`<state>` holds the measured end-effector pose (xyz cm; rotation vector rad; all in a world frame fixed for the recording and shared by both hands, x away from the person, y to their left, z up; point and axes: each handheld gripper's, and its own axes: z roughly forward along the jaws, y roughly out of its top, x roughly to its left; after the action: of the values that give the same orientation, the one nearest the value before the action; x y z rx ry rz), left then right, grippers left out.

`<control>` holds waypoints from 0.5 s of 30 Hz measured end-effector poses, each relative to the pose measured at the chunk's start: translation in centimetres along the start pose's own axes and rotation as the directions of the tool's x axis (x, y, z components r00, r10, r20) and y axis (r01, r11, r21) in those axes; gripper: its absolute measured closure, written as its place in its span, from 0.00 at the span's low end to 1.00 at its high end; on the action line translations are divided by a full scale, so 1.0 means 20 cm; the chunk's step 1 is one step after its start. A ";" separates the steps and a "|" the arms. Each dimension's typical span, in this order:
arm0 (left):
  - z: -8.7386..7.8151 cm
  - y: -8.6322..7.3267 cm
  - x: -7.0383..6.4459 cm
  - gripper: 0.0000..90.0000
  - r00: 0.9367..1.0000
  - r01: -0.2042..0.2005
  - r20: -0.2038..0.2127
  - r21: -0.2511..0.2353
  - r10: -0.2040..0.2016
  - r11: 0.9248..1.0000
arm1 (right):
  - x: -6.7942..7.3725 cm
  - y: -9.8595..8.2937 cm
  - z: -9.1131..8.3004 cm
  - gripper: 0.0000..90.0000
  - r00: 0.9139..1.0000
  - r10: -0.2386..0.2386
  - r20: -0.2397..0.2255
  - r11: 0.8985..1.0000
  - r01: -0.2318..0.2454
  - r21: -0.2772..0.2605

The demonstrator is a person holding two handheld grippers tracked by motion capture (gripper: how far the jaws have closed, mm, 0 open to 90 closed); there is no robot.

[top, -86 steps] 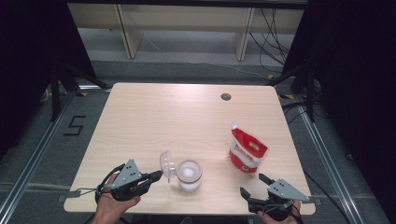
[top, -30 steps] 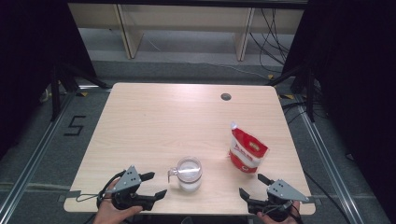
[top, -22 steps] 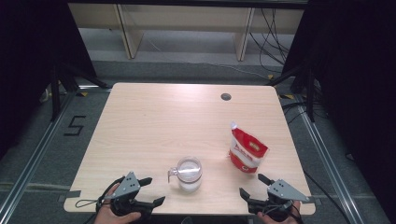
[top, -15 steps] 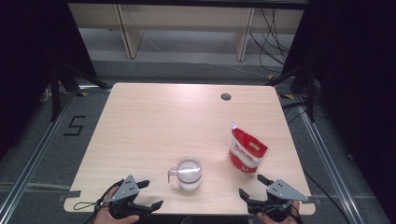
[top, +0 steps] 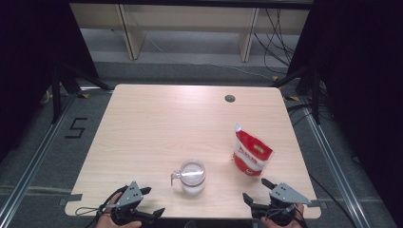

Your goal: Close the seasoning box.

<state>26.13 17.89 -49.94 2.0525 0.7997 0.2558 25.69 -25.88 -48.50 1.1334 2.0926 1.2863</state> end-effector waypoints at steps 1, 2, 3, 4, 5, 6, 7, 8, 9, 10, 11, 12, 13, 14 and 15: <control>0.00 0.00 0.00 0.17 1.000 0.003 -0.006 0.008 -0.003 1.000 | 0.00 0.00 0.00 0.18 1.000 -0.002 0.002 1.000 0.002 0.007; 0.00 0.00 0.01 0.17 1.000 -0.013 -0.011 0.028 0.014 1.000 | 0.00 0.00 0.01 0.18 1.000 -0.001 -0.006 1.000 0.001 0.011; 0.00 0.00 0.00 0.18 1.000 0.006 -0.004 0.015 -0.006 1.000 | 0.00 0.00 0.01 0.18 1.000 -0.004 -0.007 1.000 0.004 0.014; 0.00 0.00 0.00 0.18 1.000 -0.008 -0.004 0.019 0.008 1.000 | -0.01 -0.01 0.01 0.18 1.000 -0.010 -0.008 1.000 0.011 0.018; 0.00 0.00 0.01 0.18 1.000 -0.022 -0.002 0.021 0.022 1.000 | -0.01 -0.01 0.01 0.18 1.000 -0.016 -0.003 1.000 0.016 0.022; 0.00 0.00 0.01 0.18 1.000 -0.021 -0.003 0.019 0.021 1.000 | -0.01 -0.01 0.01 0.18 1.000 -0.013 -0.006 1.000 0.013 0.021; 0.00 0.00 0.01 0.17 1.000 -0.018 -0.002 0.013 0.018 1.000 | -0.01 -0.01 0.01 0.18 1.000 -0.016 -0.007 1.000 0.016 0.021; 0.00 0.00 0.01 0.18 1.000 -0.018 0.000 0.004 0.018 1.000 | -0.01 -0.01 0.01 0.18 1.000 -0.019 -0.009 1.000 0.019 0.021; 0.00 0.00 0.01 0.18 1.000 -0.019 -0.004 0.008 0.019 1.000 | -0.01 -0.01 0.01 0.18 1.000 -0.019 -0.008 1.000 0.020 0.021; 0.00 0.00 0.01 0.18 1.000 -0.002 -0.006 0.006 0.002 1.000 | -0.01 -0.01 0.01 0.18 1.000 -0.020 -0.008 1.000 0.020 0.022; 0.01 0.00 0.01 0.17 1.000 0.004 -0.006 0.006 -0.004 1.000 | -0.01 -0.01 0.01 0.18 1.000 -0.019 -0.009 1.000 0.019 0.020; 0.01 0.00 0.01 0.18 1.000 0.004 -0.007 0.000 -0.004 1.000 | -0.01 -0.01 0.01 0.18 1.000 -0.019 -0.008 1.000 0.019 0.020; 0.01 0.00 0.00 0.17 1.000 0.007 -0.004 -0.002 -0.007 1.000 | -0.01 -0.01 0.01 0.18 1.000 -0.018 -0.009 1.000 0.018 0.021; 0.01 0.00 0.00 0.18 1.000 0.009 -0.004 -0.002 -0.009 1.000 | -0.01 -0.01 0.01 0.18 1.000 -0.019 -0.009 1.000 0.019 0.021; 0.01 0.00 0.01 0.17 1.000 0.008 -0.004 -0.002 -0.008 1.000 | 0.00 -0.01 0.01 0.18 1.000 -0.020 -0.009 1.000 0.020 0.021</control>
<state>26.26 17.87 -50.13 2.0477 0.8096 0.2561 25.87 -25.86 -48.75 1.1152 2.1234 1.2648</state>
